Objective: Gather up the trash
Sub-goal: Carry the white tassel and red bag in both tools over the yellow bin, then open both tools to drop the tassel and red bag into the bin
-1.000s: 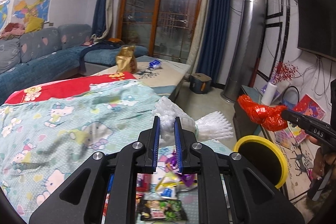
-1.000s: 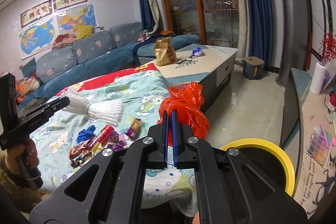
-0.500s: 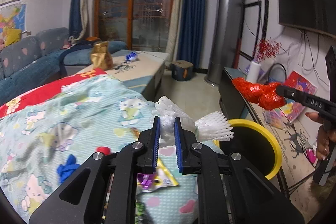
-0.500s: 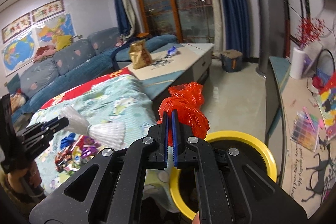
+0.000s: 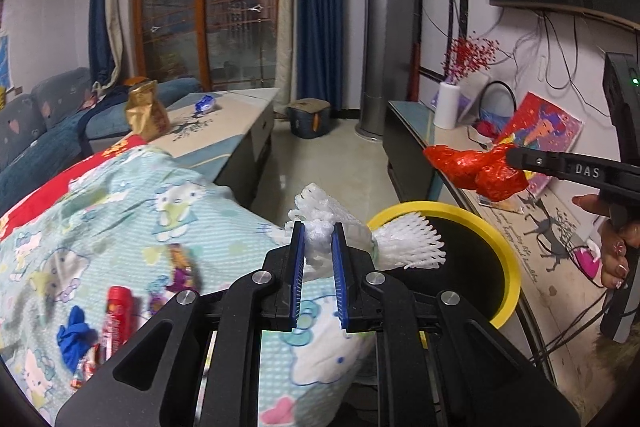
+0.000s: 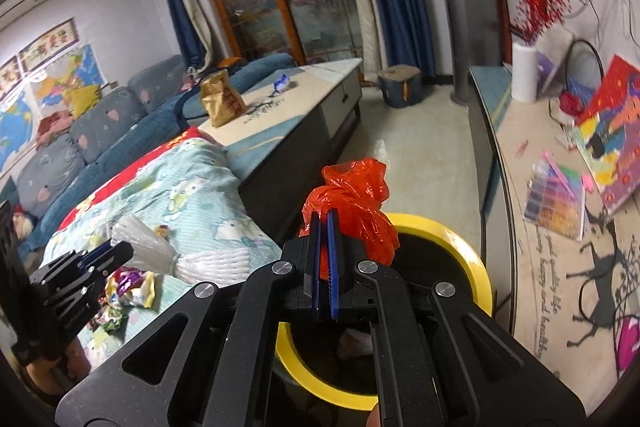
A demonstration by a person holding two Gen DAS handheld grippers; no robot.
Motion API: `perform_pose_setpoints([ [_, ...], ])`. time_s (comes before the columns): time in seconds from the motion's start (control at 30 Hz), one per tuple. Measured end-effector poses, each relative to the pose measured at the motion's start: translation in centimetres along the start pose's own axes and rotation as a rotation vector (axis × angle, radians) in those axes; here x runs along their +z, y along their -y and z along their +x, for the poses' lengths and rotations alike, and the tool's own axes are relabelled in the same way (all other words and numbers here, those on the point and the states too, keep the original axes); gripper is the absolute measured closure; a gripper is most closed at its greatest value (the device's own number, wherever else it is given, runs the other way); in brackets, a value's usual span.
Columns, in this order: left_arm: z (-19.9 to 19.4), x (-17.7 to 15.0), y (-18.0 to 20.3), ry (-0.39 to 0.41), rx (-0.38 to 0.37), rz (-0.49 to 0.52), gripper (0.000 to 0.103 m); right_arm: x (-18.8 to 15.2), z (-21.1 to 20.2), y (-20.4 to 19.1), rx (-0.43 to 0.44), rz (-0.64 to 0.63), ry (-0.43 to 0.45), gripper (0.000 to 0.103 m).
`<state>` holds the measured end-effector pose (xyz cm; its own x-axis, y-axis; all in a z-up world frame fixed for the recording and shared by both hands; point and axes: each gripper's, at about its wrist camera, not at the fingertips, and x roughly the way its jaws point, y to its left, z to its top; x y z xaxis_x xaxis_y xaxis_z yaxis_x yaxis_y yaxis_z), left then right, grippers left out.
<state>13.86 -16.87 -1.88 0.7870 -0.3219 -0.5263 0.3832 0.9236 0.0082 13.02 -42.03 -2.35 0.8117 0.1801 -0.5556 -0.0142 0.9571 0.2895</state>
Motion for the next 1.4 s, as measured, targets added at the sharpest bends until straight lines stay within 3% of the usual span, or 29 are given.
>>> perform_pose_setpoints([
  [0.7,6.0,-2.9,7.6,-0.127,-0.108,0.152,0.089,-1.2,2.1,4.2,-0.010,0.066,-0.127,0.101],
  [0.8,6.9,-3.3,8.2,-0.147,-0.144,0.150,0.085,-1.4,2.9,5.1,0.002,0.091,-0.165,0.095],
  [0.83,7.3,-3.4,8.4,-0.155,-0.151,0.152,0.085,-1.5,3.2,5.4,0.004,0.100,-0.189,0.080],
  [0.87,7.6,-3.6,8.7,-0.163,-0.152,0.158,0.081,-1.8,3.6,5.9,-0.014,0.118,-0.205,0.073],
  [0.93,7.8,-3.7,9.0,-0.162,-0.151,0.154,0.061,-2.0,3.7,6.5,-0.051,0.136,-0.205,0.064],
  [1.0,7.7,-3.7,8.5,-0.160,-0.167,0.115,0.030,-2.1,3.6,7.4,-0.071,0.172,-0.202,0.059],
  [1.1,7.0,-3.3,7.4,-0.140,-0.170,0.052,0.007,-2.1,3.2,8.5,-0.113,0.222,-0.180,0.054],
  [1.2,5.7,-3.0,6.2,-0.102,-0.161,0.018,0.007,-1.9,2.7,8.2,-0.164,0.197,-0.159,0.046],
  [1.4,3.6,-2.8,4.7,-0.050,-0.104,-0.004,0.006,-1.5,2.2,5.8,-0.156,0.136,-0.096,0.036],
])
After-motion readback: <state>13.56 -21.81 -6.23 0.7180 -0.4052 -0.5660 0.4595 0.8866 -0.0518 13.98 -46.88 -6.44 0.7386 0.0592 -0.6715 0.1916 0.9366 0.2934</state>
